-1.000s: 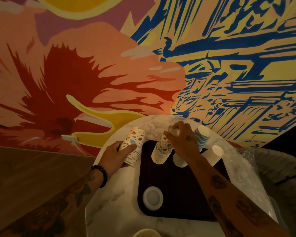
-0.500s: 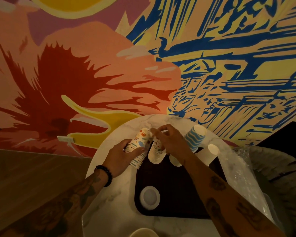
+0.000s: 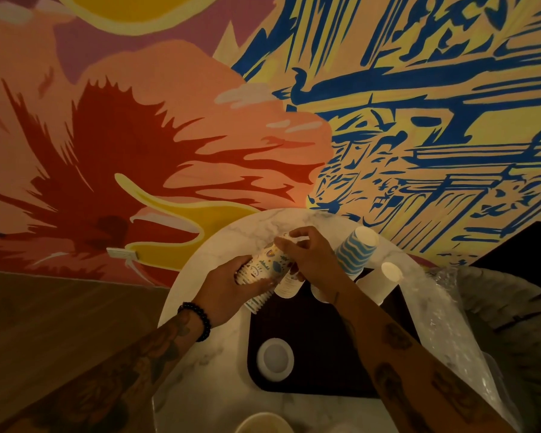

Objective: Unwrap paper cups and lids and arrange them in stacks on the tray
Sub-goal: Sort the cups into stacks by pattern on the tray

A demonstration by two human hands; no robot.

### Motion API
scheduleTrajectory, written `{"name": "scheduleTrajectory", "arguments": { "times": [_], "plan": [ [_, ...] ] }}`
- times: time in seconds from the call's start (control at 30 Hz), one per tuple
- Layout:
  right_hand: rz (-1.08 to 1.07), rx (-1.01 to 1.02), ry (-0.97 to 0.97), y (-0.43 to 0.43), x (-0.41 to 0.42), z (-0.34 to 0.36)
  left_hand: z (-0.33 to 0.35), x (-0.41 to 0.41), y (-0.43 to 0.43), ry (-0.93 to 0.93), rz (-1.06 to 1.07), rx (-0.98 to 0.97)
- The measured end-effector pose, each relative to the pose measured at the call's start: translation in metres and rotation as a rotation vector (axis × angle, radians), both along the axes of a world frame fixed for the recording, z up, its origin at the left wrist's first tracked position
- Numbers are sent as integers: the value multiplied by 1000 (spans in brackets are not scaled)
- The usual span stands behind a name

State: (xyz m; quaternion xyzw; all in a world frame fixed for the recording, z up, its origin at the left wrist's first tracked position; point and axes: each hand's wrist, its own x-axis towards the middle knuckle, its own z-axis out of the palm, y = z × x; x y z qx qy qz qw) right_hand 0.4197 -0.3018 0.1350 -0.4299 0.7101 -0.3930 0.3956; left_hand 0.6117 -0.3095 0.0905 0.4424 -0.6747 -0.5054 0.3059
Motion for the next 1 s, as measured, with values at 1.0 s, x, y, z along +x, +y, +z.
{"name": "scheduleTrajectory", "arguments": {
  "times": [1.0],
  "plan": [
    [39, 127, 78, 0, 5, 13, -3, 7, -9, 70, 214, 136]
  ]
}}
